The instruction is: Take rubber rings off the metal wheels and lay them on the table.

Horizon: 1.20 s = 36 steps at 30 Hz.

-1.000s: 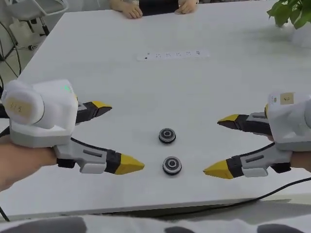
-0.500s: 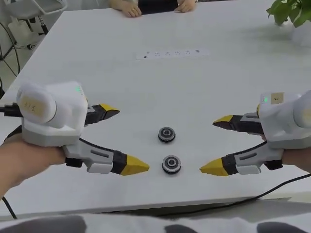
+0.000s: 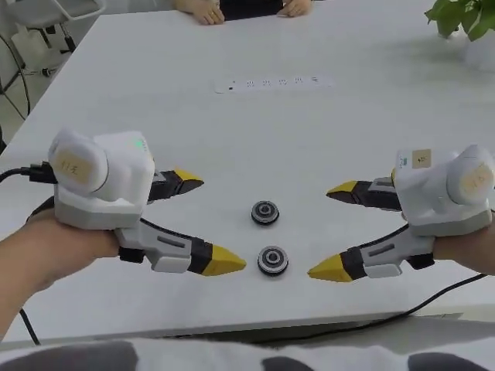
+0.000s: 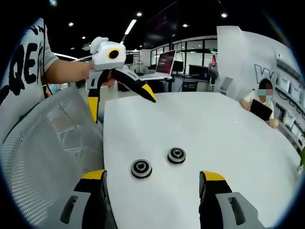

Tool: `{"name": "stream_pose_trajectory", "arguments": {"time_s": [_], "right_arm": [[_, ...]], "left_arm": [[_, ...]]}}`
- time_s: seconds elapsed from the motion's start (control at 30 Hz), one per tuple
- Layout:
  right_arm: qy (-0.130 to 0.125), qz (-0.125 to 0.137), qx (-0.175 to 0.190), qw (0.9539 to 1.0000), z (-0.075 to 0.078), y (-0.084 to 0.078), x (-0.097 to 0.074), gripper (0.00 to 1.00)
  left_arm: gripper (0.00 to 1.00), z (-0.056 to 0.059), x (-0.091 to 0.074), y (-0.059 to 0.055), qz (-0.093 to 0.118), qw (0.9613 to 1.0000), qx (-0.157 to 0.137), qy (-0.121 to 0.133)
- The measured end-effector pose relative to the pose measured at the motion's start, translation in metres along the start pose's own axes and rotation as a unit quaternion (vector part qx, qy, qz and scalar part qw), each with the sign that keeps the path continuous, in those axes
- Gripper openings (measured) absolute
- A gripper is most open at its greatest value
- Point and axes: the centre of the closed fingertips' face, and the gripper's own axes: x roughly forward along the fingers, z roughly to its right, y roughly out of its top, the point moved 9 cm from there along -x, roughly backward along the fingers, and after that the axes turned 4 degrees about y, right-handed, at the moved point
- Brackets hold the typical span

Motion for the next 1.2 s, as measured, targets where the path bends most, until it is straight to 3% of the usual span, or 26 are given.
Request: {"name": "stream_pose_trajectory", "arguments": {"time_s": [0.5, 0.73, 1.2], "right_arm": [[0.011, -0.002, 0.005, 0.9999, 0.006, -0.009, 0.009, 0.71], [0.018, -0.005, 0.003, 0.9998, 0.005, -0.011, 0.013, 0.67], [0.038, -0.018, -0.014, 0.9990, 0.004, -0.014, 0.025, 0.54]], "left_arm": [[0.74, 0.002, 0.016, -0.008, -0.021, 0.9995, 0.013, -0.020], [0.70, 0.000, 0.020, -0.008, -0.013, 0.9996, 0.004, -0.025], [0.61, 0.002, 0.034, -0.013, -0.028, 0.9986, 0.013, -0.043]]}}
